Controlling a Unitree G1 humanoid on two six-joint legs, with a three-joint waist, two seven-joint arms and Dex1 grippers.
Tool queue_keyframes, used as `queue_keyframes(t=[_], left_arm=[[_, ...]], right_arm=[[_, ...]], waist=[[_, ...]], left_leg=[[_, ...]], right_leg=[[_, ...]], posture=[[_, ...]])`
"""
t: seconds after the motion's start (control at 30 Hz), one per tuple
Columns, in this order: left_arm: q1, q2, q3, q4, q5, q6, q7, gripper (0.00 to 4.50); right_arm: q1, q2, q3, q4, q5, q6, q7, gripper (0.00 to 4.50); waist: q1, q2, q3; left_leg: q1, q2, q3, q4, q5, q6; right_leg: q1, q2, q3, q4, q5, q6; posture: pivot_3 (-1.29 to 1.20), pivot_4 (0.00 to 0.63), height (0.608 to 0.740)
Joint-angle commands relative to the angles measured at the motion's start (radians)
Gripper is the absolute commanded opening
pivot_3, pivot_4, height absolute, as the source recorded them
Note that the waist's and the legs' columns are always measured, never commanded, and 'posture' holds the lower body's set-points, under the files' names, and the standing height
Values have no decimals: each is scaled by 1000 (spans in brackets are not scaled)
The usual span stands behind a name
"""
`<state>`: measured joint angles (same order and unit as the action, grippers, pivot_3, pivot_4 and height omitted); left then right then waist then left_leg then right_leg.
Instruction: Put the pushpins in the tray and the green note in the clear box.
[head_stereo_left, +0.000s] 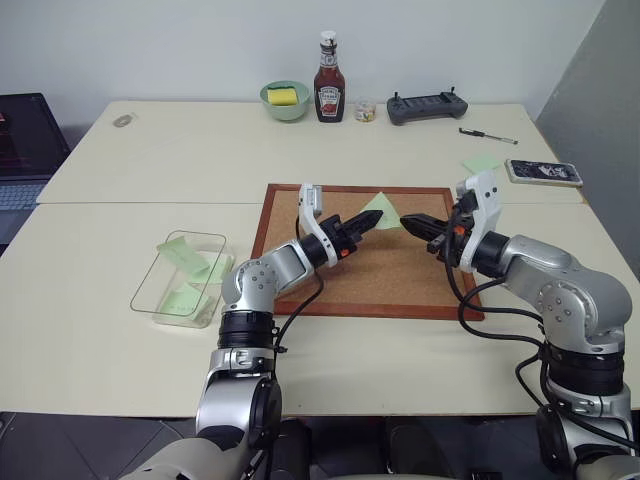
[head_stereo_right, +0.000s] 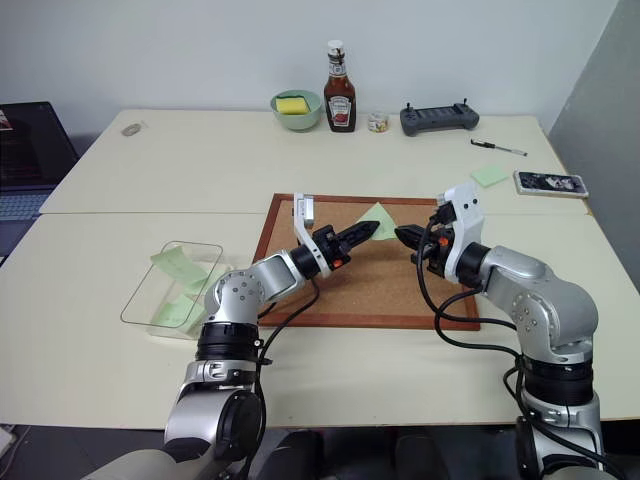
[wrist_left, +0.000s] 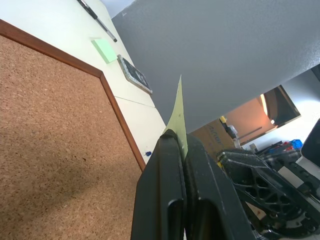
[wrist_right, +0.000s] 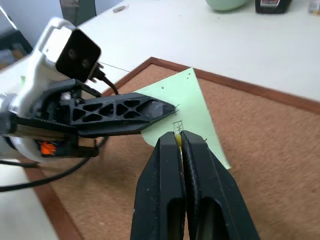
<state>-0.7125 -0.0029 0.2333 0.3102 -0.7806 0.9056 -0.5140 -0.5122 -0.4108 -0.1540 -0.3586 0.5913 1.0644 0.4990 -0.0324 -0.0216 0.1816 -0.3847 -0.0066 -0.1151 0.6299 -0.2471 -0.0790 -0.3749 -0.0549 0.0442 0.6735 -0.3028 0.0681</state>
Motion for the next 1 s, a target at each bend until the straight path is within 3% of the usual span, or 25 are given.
queue_keyframes(t=[0.03, 0.67, 1.0], left_arm=[[6, 2, -9, -27, 0, -15, -5, 18], [8, 3, -16, -21, 11, -28, 5, 18], [11, 12, -48, -44, 45, -48, 0, 18]], right_arm=[[-27, 19, -78, -47, 90, 65, -40, 0], [-50, 41, -157, -36, 168, -1, -142, 0], [121, -203, -74, -67, -79, -220, -78, 0]], waist=[[0, 0, 0], [0, 0, 0], [1, 0, 0]], left_leg=[[0, 0, 0, 0, 0, 0], [-1, 0, 0, 0, 0, 0], [-2, 0, 0, 0, 0, 0]], right_leg=[[0, 0, 0, 0, 0, 0], [-1, 0, 0, 0, 0, 0], [-1, 0, 0, 0, 0, 0]], posture=[[0, 150, 740], [0, 150, 740], [0, 150, 740]])
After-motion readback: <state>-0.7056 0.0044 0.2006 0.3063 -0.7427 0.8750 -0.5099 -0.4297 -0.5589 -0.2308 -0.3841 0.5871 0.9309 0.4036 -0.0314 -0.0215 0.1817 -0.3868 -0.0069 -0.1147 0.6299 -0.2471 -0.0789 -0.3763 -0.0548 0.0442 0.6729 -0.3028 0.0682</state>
